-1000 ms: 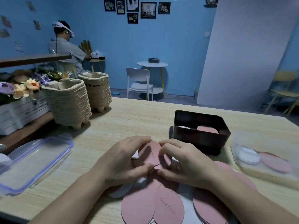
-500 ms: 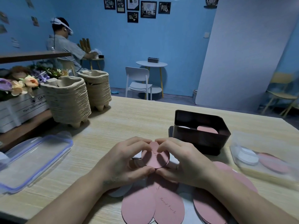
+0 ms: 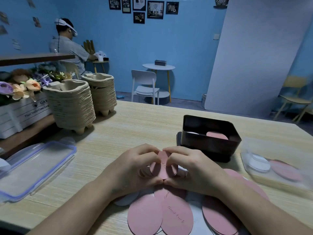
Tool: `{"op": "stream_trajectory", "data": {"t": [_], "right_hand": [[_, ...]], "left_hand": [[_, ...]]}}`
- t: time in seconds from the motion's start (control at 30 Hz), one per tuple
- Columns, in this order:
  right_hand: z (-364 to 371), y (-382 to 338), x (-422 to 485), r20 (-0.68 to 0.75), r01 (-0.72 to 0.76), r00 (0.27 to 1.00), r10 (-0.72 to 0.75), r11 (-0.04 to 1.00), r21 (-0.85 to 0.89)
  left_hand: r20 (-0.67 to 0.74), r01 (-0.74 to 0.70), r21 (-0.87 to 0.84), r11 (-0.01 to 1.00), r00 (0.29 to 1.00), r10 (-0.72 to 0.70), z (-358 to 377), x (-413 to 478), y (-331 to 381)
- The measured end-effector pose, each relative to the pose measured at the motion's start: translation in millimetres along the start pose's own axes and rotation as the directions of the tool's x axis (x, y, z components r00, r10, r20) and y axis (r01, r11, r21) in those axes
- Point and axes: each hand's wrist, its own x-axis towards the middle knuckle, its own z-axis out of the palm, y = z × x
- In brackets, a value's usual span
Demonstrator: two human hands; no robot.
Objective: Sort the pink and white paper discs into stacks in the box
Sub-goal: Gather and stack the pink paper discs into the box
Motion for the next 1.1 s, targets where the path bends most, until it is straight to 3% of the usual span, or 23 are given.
{"op": "stream_trajectory", "data": {"t": [1.1], "right_hand": [[-1.5, -2.7, 6.7, 0.028, 0.010, 1.000, -0.008, 0.999, -0.044]], "left_hand": [[0.050, 0.012, 0.031, 0.999, 0.999, -0.013, -5.0, 0.6, 3.2]]}}
